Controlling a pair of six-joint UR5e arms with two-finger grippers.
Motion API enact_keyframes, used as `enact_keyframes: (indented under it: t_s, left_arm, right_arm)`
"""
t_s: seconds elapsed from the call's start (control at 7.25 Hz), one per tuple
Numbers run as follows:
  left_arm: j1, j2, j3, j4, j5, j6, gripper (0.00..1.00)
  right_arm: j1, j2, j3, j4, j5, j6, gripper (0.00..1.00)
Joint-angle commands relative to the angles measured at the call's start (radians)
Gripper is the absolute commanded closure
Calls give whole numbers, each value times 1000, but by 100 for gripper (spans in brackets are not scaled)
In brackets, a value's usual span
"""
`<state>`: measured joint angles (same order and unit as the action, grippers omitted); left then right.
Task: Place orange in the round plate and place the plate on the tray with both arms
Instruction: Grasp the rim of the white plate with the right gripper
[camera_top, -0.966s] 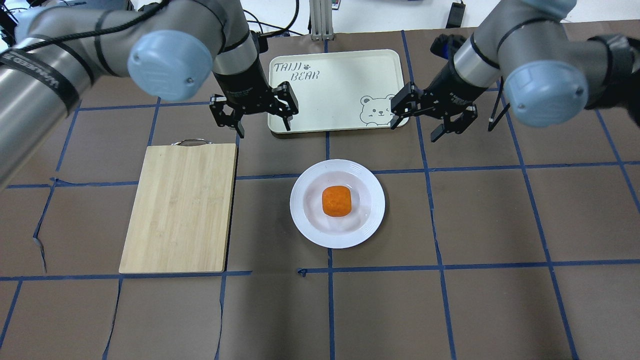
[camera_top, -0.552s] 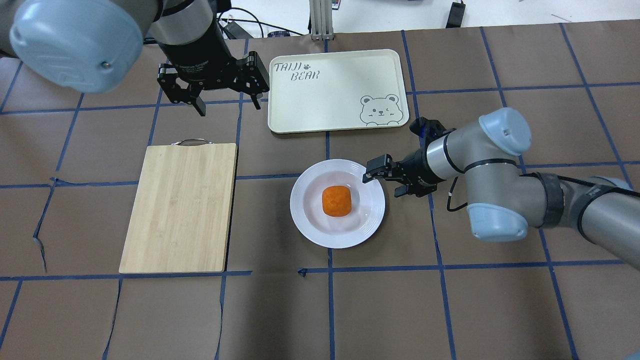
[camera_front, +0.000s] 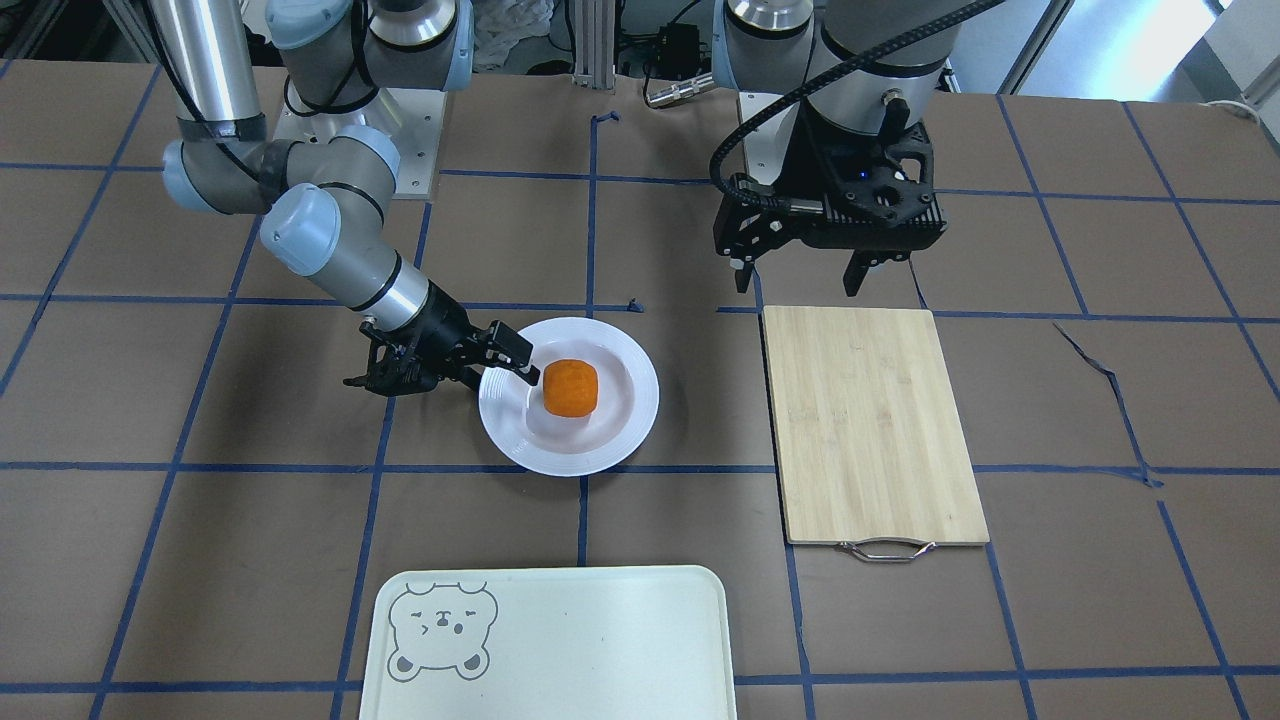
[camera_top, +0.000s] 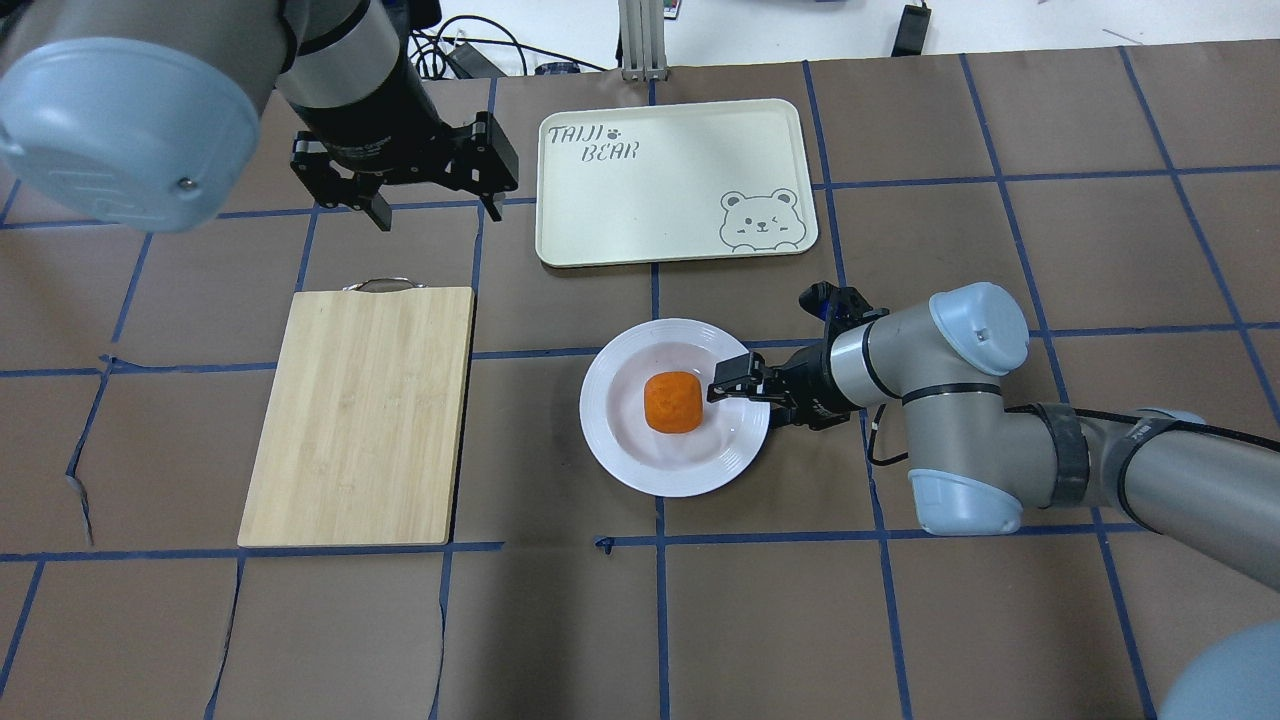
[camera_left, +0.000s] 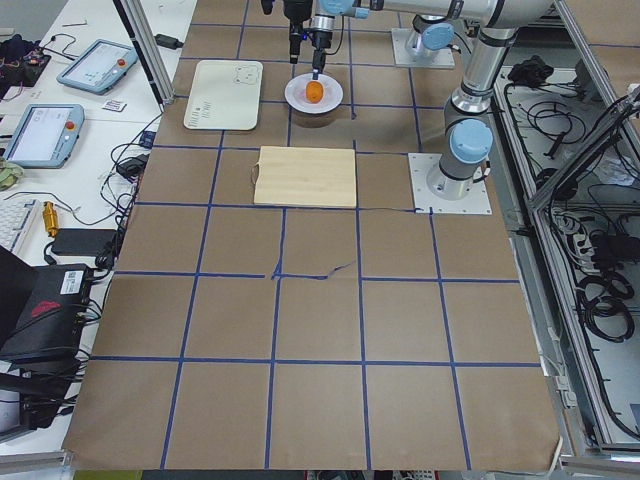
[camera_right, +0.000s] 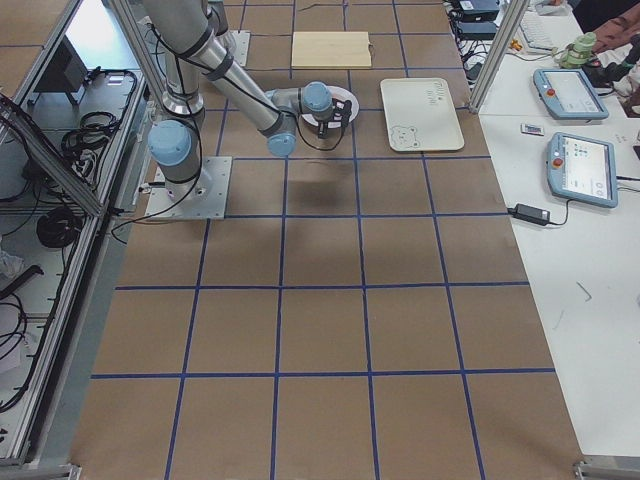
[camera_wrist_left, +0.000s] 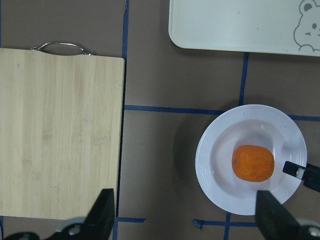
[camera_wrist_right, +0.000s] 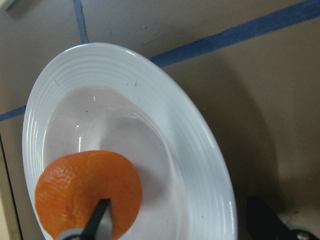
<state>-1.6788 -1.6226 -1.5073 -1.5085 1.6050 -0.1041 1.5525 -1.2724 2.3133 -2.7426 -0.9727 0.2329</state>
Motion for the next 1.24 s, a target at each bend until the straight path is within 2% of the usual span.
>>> enact_keyframes:
  t_s: [0.0, 0.14, 0.41, 0.69, 0.97, 1.1]
  left_arm:
    - [45, 21, 2, -32, 9, 38, 0]
    - [45, 26, 1, -32, 9, 37, 0]
    - [47, 36, -10, -32, 9, 35, 0]
    - [50, 38, -10, -32, 7, 35, 0]
    - [50, 38, -10, -32, 7, 35, 0]
    - [50, 38, -10, -32, 7, 35, 0]
  right_arm:
    - [4, 28, 0, -26, 2, 3, 25]
    - [20, 36, -2, -37, 2, 3, 41]
    - [23, 39, -9, -42, 2, 3, 86]
    - [20, 38, -23, -42, 11, 19, 96]
    - [20, 41, -147, -25, 2, 158, 98]
    - [14, 42, -243, 71, 3, 160, 98]
